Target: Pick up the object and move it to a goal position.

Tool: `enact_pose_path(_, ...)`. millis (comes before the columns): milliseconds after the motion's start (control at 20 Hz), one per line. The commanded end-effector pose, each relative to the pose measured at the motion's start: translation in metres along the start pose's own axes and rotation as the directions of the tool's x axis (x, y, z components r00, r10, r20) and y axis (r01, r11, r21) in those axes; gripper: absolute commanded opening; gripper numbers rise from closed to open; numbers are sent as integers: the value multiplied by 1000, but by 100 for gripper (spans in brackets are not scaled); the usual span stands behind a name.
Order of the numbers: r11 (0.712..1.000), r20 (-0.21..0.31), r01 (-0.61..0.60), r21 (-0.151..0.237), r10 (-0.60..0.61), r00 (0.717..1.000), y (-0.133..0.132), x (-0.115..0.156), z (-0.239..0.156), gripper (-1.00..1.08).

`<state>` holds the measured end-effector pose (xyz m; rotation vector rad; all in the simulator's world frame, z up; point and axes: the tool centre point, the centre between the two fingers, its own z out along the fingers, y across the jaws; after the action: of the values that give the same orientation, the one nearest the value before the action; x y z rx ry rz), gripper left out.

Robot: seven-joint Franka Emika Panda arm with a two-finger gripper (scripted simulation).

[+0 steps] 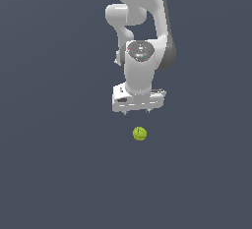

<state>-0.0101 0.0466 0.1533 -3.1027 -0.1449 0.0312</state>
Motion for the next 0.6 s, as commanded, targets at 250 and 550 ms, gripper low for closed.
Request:
enact_pose_path(250, 1000, 2, 12, 3, -12, 1000, -4, -1, 1, 100)
enact_pose_path(550, 1000, 0, -2, 0, 2, 1000, -5, 5, 7, 100)
